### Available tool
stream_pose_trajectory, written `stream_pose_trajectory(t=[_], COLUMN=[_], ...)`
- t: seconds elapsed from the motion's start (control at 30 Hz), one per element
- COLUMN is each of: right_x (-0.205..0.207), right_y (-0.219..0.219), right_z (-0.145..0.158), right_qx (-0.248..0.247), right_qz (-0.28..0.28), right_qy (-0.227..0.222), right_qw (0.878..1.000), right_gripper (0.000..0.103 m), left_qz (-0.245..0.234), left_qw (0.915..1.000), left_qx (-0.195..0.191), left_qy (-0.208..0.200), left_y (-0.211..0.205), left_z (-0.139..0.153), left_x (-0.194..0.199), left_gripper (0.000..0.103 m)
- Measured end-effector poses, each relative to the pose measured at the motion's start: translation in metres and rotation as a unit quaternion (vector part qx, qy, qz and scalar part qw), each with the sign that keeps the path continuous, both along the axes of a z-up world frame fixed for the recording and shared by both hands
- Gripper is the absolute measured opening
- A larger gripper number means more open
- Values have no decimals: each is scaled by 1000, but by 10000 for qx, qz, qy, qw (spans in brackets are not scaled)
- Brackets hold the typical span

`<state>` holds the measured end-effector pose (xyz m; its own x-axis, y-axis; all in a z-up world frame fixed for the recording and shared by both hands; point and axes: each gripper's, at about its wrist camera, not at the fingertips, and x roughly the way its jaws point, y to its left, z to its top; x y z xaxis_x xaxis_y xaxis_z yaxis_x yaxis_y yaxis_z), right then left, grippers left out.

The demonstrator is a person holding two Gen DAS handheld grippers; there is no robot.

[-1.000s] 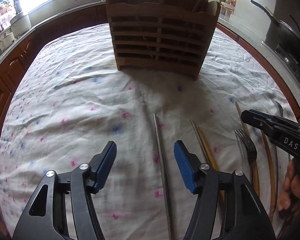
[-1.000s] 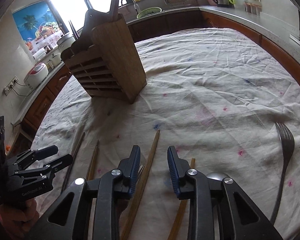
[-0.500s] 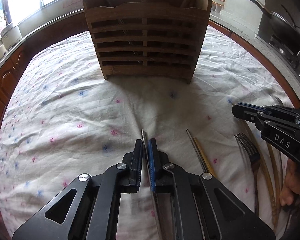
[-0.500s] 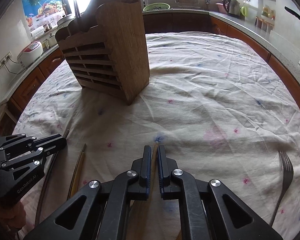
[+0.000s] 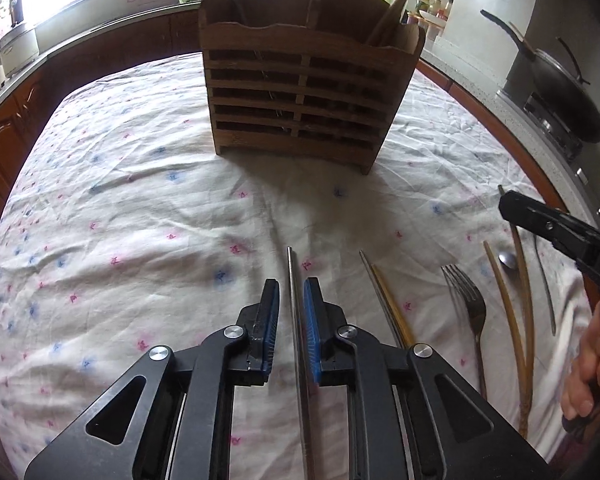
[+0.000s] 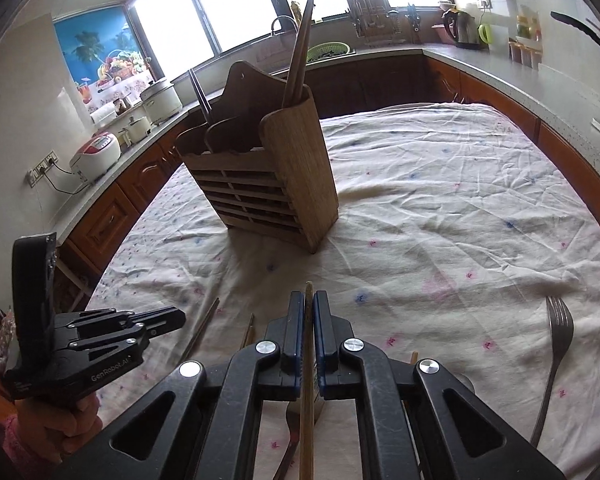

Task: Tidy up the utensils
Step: 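Lift both chopsticks and lower them into the wooden holder with both tools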

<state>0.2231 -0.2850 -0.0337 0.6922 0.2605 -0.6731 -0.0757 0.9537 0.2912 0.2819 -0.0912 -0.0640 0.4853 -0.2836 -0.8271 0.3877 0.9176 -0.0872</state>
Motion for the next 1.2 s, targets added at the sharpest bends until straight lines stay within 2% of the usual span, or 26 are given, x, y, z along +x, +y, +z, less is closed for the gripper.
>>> stream_pose_trajectory(t=[0.1,0.17,0.3,0.33,0.37,0.47,0.73,0.9,1.2], right_x=[-4,-7,-11,-11,-11,-13,-21,-27,-42], right_y=[-1,-3,-7,-7,-8,-9,-6,3,16], right_z=[-1,0,1,2,2,4,19,31,56], right_qx=[49,84,151,159,163,205,286,298,256], right_qz=[-29,-40,-85,-103,-116,-140,-47,56,184], right_qy=[5,11,-21,-38,-51,-81,-294,-461,-800], right_qw=[10000,10000,9998,9998,9998,9997,9992,9985,9963], right_gripper=[5,5,5,5,5,5,5,5,4], left_qz=[-79,-142,-196,-194,-207,-132,73,169,177], left_qw=[9995,9986,9983,9980,9981,9993,9992,9962,9900], left_qx=[318,497,530,576,553,328,-286,-682,-909], left_qy=[47,-99,-157,-192,-190,-125,-254,-509,-1065], left_y=[-13,-18,-21,-21,-20,-8,30,46,63], left_z=[-14,-15,-17,-18,-18,-14,14,45,93], left_x=[6,7,14,14,15,13,-11,-29,-64], left_gripper=[12,14,12,6,5,4,4,4,4])
